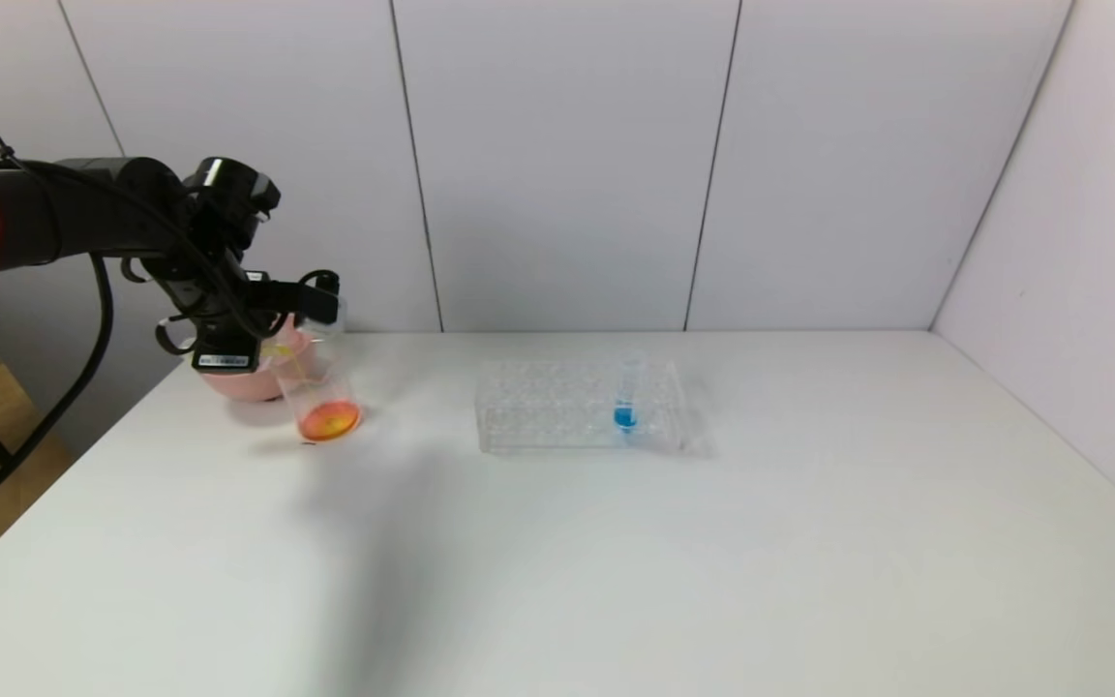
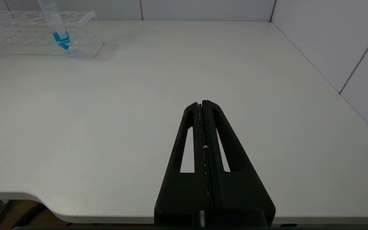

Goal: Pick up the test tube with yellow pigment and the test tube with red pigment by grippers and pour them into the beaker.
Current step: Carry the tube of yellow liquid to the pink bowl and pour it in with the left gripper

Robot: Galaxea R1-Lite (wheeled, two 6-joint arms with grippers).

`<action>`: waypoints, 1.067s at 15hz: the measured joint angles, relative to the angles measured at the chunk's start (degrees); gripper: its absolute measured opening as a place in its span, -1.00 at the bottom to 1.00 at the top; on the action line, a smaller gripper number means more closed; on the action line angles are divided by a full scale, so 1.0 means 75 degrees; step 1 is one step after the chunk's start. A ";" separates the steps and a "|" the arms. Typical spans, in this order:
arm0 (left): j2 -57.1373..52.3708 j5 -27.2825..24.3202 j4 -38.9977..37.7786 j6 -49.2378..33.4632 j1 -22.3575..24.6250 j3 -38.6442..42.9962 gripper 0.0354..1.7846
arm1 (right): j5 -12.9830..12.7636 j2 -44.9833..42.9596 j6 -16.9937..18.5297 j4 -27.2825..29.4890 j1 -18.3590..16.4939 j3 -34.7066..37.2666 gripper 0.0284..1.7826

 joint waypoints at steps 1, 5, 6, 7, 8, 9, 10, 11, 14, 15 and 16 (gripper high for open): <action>0.0007 0.0007 -0.0023 -0.0007 -0.0011 0.0000 -0.53 | 0.0003 0.0000 0.0000 0.0000 0.0000 0.0000 -0.91; 0.0026 0.0237 -0.0041 -0.0029 -0.0041 0.0000 -0.53 | 0.0000 0.0000 0.0000 0.0000 0.0000 0.0003 -0.91; 0.0033 0.0283 -0.0046 -0.0033 -0.0059 0.0000 -0.53 | 0.0000 0.0000 0.0000 0.0000 0.0000 0.0003 -0.91; 0.0037 0.0293 -0.0070 -0.0033 -0.0073 0.0000 -0.53 | 0.0000 0.0000 0.0000 0.0000 0.0000 0.0000 -0.91; 0.0044 0.0304 -0.0085 -0.0036 -0.0078 0.0000 -0.53 | 0.0000 0.0000 0.0000 0.0000 0.0000 0.0003 -0.91; 0.0044 0.0307 -0.0078 -0.0036 -0.0073 0.0000 -0.53 | 0.0000 0.0000 -0.0003 0.0000 0.0000 0.0000 -0.91; 0.0047 0.0309 -0.0081 -0.0036 -0.0070 0.0000 -0.53 | 0.0000 0.0000 0.0000 0.0000 0.0000 0.0000 -0.91; 0.0050 0.0319 -0.0081 -0.0036 -0.0073 0.0000 -0.53 | 0.0003 0.0000 0.0000 0.0000 0.0000 0.0000 -0.91; 0.0050 0.0351 -0.0078 -0.0039 -0.0073 0.0000 -0.53 | 0.0000 0.0000 0.0000 0.0000 0.0000 0.0000 -0.91; 0.0050 0.0359 -0.0075 -0.0036 -0.0073 0.0000 -0.53 | 0.0000 0.0000 0.0000 0.0000 0.0000 0.0003 -0.91; 0.0050 0.0403 -0.0075 -0.0029 -0.0075 0.0000 -0.53 | 0.0000 0.0000 0.0000 0.0000 0.0000 0.0000 -0.91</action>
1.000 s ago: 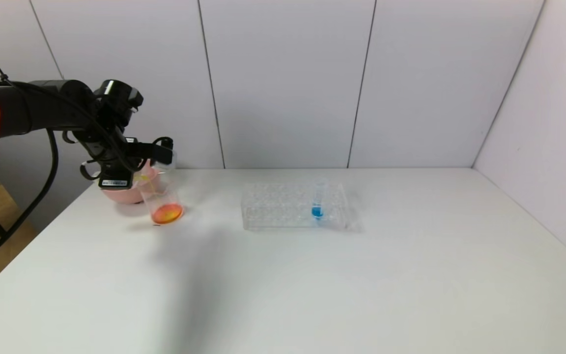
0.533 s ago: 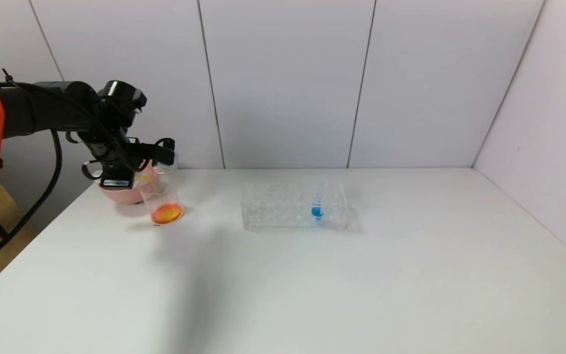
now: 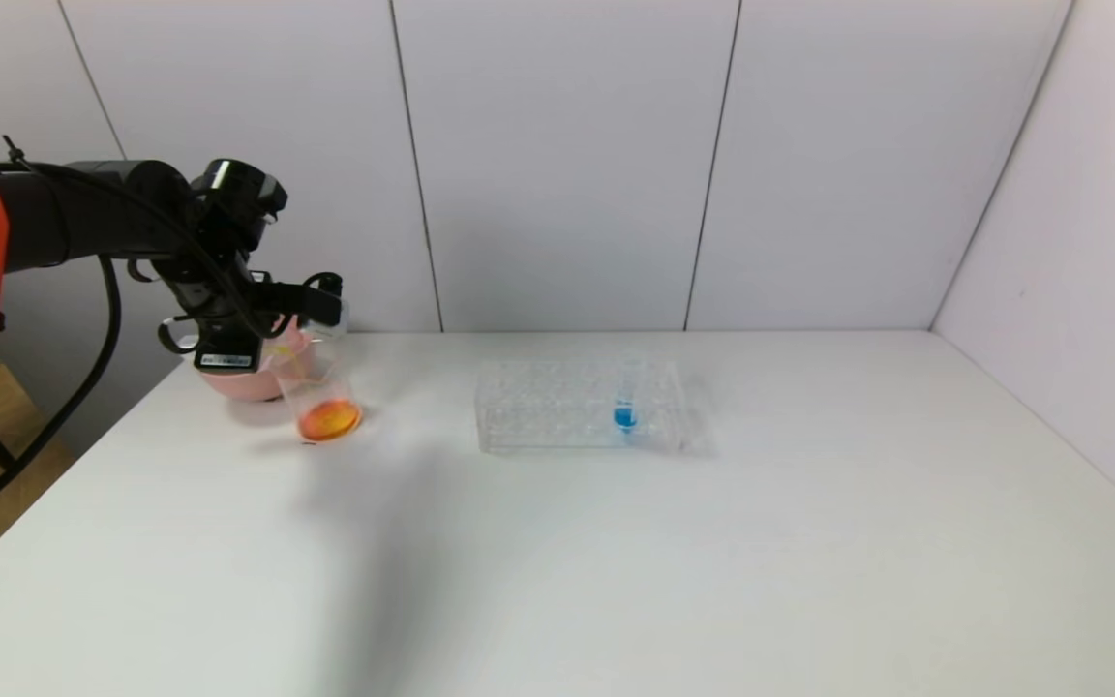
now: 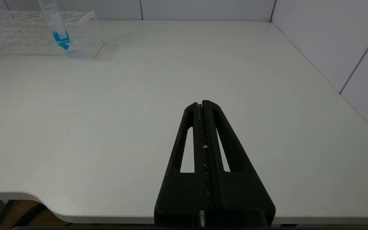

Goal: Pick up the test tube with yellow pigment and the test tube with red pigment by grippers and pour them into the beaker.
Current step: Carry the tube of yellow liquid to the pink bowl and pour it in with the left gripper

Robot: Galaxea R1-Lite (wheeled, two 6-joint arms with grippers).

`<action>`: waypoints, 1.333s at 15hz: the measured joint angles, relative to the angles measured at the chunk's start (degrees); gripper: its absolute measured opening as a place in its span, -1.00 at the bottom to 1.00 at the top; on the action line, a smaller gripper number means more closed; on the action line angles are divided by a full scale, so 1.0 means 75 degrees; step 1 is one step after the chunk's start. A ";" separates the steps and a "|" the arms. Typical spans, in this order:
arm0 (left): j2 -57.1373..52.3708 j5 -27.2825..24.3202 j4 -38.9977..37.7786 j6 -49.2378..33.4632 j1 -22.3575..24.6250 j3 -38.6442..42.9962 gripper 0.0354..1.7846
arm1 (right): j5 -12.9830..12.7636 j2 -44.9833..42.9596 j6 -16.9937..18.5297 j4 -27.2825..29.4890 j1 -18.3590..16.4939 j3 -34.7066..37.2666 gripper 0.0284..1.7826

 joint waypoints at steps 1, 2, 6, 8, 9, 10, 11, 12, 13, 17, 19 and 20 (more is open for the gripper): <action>-0.0003 0.0059 0.0000 0.0005 -0.0010 0.0000 -0.53 | 0.0000 0.0000 0.0000 0.0000 0.0000 0.0000 -0.91; -0.0007 0.0085 -0.0007 0.0005 -0.0029 0.0000 -0.53 | 0.0000 0.0000 0.0000 0.0000 0.0000 0.0000 -0.91; -0.0018 0.0125 -0.0007 -0.0003 -0.0044 0.0000 -0.53 | 0.0000 0.0000 0.0000 0.0000 0.0000 0.0000 -0.91; -0.0015 0.0187 -0.0011 0.0000 -0.0059 0.0000 -0.53 | 0.0003 0.0000 0.0000 0.0000 0.0000 0.0000 -0.91; -0.0015 0.0288 -0.0021 0.0000 -0.0070 0.0000 -0.53 | 0.0003 0.0000 0.0000 0.0000 0.0000 0.0000 -0.91; -0.0015 0.0364 -0.0021 -0.0003 -0.0083 0.0000 -0.53 | 0.0003 0.0000 0.0000 0.0000 0.0000 0.0000 -0.91; -0.0010 0.0397 -0.0021 -0.0003 -0.0091 0.0000 -0.53 | 0.0003 0.0000 0.0000 0.0000 0.0000 0.0000 -0.91; -0.0003 0.0411 -0.0036 -0.0003 -0.0106 0.0000 -0.53 | 0.0000 0.0000 0.0000 0.0000 0.0000 0.0000 -0.91; 0.0011 0.0426 -0.0065 -0.0007 -0.0120 0.0000 -0.53 | 0.0000 0.0000 0.0000 0.0000 0.0000 0.0003 -0.91; 0.0044 0.0621 -0.0081 0.0005 -0.0164 0.0000 -0.53 | 0.0003 0.0000 0.0000 0.0000 0.0000 0.0000 -0.91; 0.0055 0.0670 -0.0088 0.0005 -0.0198 0.0000 -0.53 | 0.0000 0.0000 0.0000 0.0000 0.0000 0.0000 -0.91; 0.0060 0.0679 -0.0085 0.0005 -0.0208 0.0000 -0.53 | 0.0000 0.0000 0.0000 0.0000 0.0000 0.0000 -0.91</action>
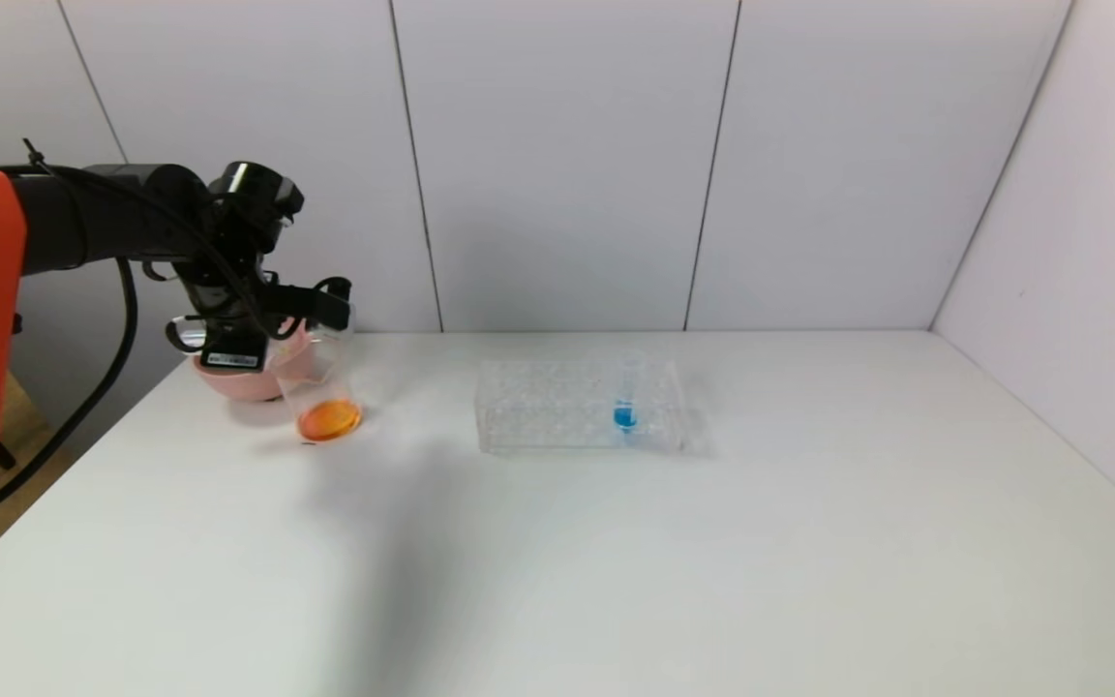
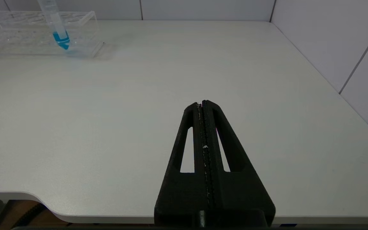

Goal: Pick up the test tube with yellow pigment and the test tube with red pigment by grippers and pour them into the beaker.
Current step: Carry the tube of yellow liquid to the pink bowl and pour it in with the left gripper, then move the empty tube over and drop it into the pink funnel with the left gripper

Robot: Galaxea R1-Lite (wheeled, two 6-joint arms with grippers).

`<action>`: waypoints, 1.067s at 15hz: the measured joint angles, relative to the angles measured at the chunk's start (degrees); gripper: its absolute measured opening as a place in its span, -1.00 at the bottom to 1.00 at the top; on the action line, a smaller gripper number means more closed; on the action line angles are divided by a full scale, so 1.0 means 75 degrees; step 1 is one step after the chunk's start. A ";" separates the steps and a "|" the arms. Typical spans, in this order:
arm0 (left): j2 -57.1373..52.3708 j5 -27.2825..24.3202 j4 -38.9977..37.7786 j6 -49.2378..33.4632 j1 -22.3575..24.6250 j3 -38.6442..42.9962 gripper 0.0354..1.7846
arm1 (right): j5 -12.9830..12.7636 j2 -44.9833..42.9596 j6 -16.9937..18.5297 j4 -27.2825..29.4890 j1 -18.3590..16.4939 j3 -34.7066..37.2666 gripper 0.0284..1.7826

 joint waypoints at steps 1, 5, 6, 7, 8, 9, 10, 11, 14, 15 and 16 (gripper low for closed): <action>0.0003 0.0002 0.0003 0.0000 0.0000 0.0000 -0.53 | 0.0000 0.0000 0.0000 0.0000 0.0000 0.0000 -0.91; 0.0000 -0.0042 -0.0044 -0.0046 -0.0008 0.0000 -0.53 | 0.0000 0.0000 0.0000 0.0000 0.0000 0.0000 -0.91; -0.0020 -0.0068 -0.0085 -0.0140 -0.0005 0.0000 -0.53 | 0.0003 0.0000 0.0000 0.0000 0.0000 0.0000 -0.91; -0.0060 -0.0094 -0.0124 -0.0328 0.0003 0.0000 -0.53 | 0.0000 0.0000 0.0000 -0.0003 0.0000 0.0000 -0.91; -0.0114 -0.0138 -0.0124 -0.0603 0.0010 0.0000 -0.53 | 0.0003 0.0000 0.0000 0.0000 0.0000 0.0000 -0.91; -0.0169 -0.0213 -0.0128 -0.0912 0.0013 0.0000 -0.53 | 0.0000 0.0000 0.0000 0.0000 0.0000 0.0000 -0.91; -0.0215 -0.0278 -0.0184 -0.1187 0.0015 0.0000 -0.53 | 0.0000 0.0000 0.0000 0.0000 0.0000 0.0000 -0.91; -0.0265 -0.0312 -0.0306 -0.1512 0.0021 0.0000 -0.53 | 0.0000 0.0000 0.0000 0.0000 0.0000 0.0000 -0.91; -0.0445 -0.0639 -0.1079 -0.2812 0.0088 0.0003 -0.53 | 0.0003 0.0000 -0.0003 0.0000 0.0000 0.0000 -0.91; -0.0515 -0.0744 -0.1367 -0.3290 0.0146 0.0003 -0.53 | 0.0000 0.0000 0.0000 0.0000 0.0000 0.0000 -0.91; -0.0582 -0.0788 -0.1583 -0.3771 0.0213 0.0003 -0.53 | 0.0000 0.0000 0.0000 0.0000 0.0000 0.0000 -0.91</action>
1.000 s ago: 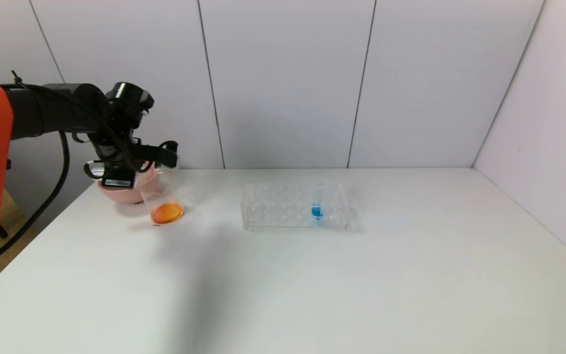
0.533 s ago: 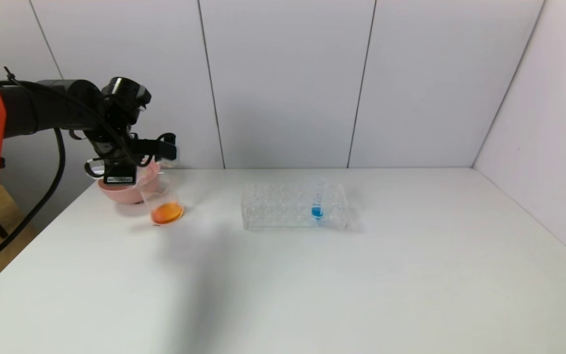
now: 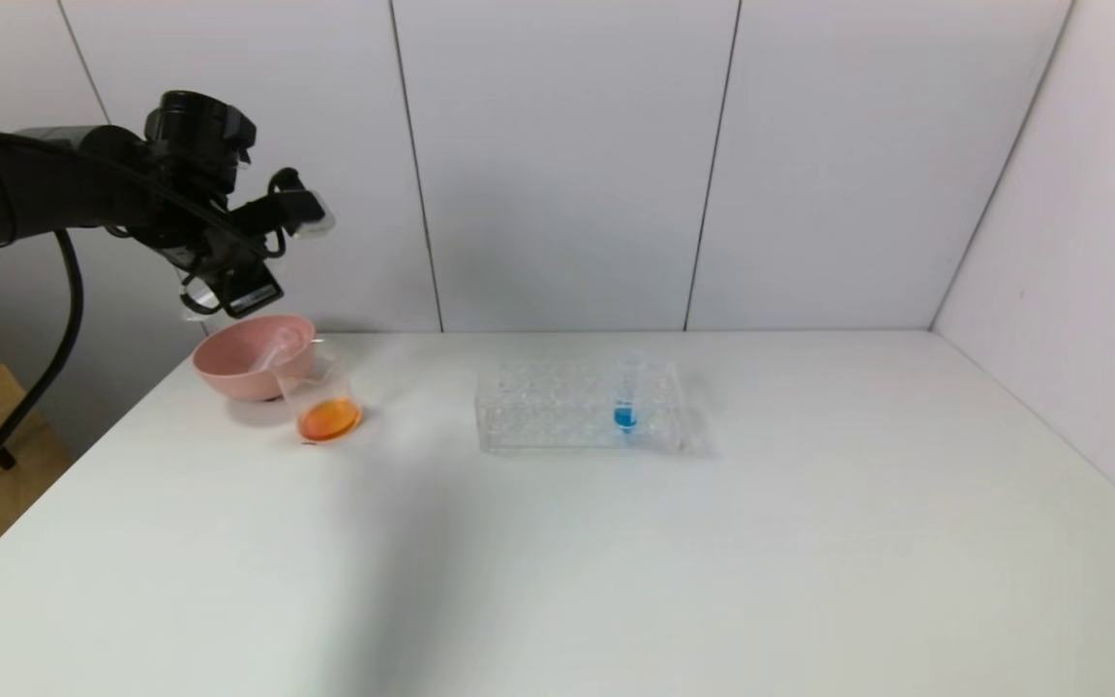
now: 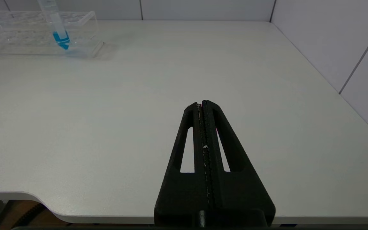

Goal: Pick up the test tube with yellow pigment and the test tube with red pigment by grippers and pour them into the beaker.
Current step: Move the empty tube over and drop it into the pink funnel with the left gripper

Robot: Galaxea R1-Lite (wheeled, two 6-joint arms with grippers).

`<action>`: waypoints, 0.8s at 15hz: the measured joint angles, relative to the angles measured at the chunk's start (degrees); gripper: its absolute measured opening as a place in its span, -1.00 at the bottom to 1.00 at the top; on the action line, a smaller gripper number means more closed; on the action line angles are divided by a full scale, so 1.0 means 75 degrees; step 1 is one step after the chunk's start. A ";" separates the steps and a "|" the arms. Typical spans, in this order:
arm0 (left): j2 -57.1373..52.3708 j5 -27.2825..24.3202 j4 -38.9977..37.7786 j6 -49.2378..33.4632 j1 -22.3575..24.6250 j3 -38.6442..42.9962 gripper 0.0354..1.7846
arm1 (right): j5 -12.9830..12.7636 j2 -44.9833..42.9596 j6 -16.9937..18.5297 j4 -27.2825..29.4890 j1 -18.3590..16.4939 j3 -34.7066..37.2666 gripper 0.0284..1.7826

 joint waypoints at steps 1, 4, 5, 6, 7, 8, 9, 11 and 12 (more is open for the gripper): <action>-0.0068 -0.0008 -0.0189 -0.0574 0.0067 0.0000 -0.53 | 0.0003 0.0000 0.0000 0.0000 0.0000 0.0000 -0.91; -0.0167 -0.0013 -0.0824 -0.2552 0.0254 0.0000 -0.53 | 0.0000 0.0000 0.0000 0.0000 0.0000 0.0000 -0.91; -0.0180 -0.0008 -0.1008 -0.3356 0.0335 0.0000 -0.53 | 0.0000 0.0000 0.0000 0.0000 0.0000 0.0000 -0.91; -0.0184 -0.0008 -0.1165 -0.4098 0.0401 0.0000 -0.53 | 0.0000 0.0000 -0.0003 0.0000 0.0000 0.0000 -0.91; -0.0180 -0.0008 -0.1328 -0.4771 0.0462 0.0000 -0.53 | 0.0003 0.0000 0.0000 0.0000 0.0000 0.0000 -0.91; -0.0158 0.0003 -0.1551 -0.5336 0.0512 0.0008 -0.53 | 0.0000 0.0000 0.0000 0.0000 0.0000 0.0000 -0.91; -0.0114 0.0007 -0.1804 -0.5723 0.0538 0.0034 -0.53 | 0.0003 0.0000 0.0000 0.0000 0.0000 0.0000 -0.91; 0.0067 0.0018 -0.2701 -0.6245 0.0561 0.0163 -0.53 | 0.0000 0.0000 0.0000 0.0000 0.0000 0.0000 -0.91; 0.0180 0.0044 -0.3179 -0.6339 0.0561 0.0228 -0.53 | 0.0003 0.0000 0.0000 0.0000 0.0000 0.0000 -0.91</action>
